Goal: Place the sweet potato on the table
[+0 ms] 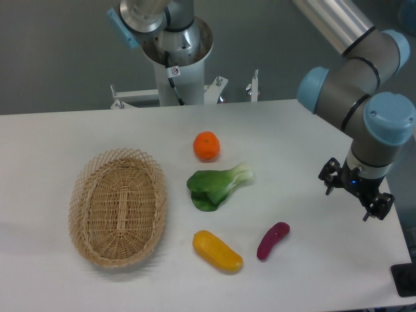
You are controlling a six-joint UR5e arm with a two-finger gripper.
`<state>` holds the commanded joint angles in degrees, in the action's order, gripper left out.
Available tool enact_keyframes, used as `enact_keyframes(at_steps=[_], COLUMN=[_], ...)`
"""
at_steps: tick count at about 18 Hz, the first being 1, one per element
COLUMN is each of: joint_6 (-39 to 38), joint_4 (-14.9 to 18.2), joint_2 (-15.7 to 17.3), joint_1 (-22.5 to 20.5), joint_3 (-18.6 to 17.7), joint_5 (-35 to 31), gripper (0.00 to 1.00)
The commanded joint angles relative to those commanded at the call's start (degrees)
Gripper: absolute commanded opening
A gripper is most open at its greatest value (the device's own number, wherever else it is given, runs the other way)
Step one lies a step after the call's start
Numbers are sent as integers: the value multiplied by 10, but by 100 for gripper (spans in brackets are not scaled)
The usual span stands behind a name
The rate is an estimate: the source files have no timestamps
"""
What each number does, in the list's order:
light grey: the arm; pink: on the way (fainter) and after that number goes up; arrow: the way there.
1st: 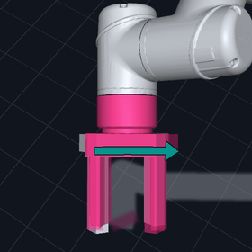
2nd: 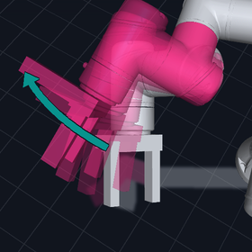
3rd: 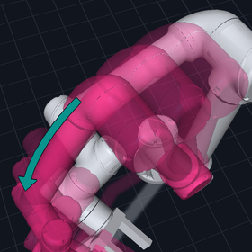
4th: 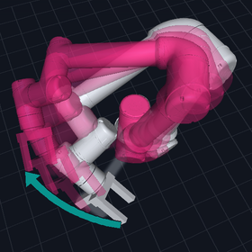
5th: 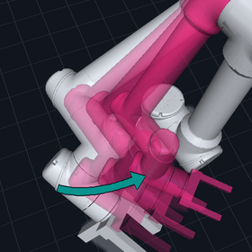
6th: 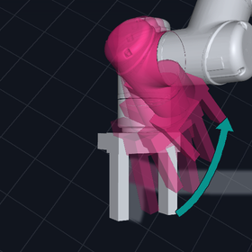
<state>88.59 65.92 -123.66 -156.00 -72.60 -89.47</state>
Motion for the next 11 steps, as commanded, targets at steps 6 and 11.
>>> enact_keyframes(at_steps=[6,11], joint_6=[0,-1], joint_4=[-3,-6], joint_2=[-2,-2], joint_1=[-1,0], joint_3=[-4,-7], joint_5=[-3,-4], gripper=[100,100])
